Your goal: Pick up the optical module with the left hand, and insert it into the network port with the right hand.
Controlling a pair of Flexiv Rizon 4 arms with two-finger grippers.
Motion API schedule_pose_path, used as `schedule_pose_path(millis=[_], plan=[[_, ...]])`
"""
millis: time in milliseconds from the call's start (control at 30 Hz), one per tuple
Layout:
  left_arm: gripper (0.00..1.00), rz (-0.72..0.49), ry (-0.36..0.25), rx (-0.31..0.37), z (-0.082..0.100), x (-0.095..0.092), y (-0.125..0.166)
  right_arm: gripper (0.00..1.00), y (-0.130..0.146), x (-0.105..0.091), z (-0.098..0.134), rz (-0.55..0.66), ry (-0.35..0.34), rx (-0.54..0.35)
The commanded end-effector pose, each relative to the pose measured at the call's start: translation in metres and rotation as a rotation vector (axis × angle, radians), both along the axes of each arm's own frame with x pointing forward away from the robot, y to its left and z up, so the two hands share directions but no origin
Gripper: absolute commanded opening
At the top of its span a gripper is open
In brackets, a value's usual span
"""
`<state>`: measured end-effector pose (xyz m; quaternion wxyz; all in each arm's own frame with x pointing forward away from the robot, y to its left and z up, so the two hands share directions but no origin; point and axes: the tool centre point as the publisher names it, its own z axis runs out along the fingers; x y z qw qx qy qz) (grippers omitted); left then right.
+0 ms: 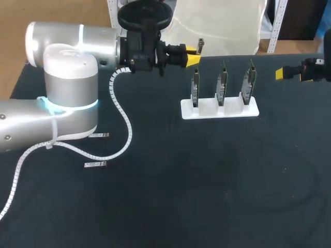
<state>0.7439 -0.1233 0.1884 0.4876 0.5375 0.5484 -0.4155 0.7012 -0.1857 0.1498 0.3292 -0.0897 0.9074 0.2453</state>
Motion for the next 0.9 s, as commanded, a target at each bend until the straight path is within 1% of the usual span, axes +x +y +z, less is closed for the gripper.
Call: schedule_pose_path(millis=[33,233,500,900], plan=[[0.0,-0.028,0.003,0.005,-0.004,0.008,-0.002,1.0,0.001,-0.001,0.001,-0.006,-0.001,-0.004],[0.0,-0.039,0.015,-0.011,-0.005,0.011,-0.003,1.0,0.001,-0.001,0.001,-0.006,-0.001,-0.004],[0.0,-0.022,0.042,-0.021,-0.009,0.014,-0.006,1.0,0.001,-0.001,0.001,-0.006,-0.001,-0.004],[0.0,-0.001,0.055,-0.02,-0.016,0.014,-0.006,1.0,0.001,-0.001,0.001,-0.006,-0.001,-0.004]])
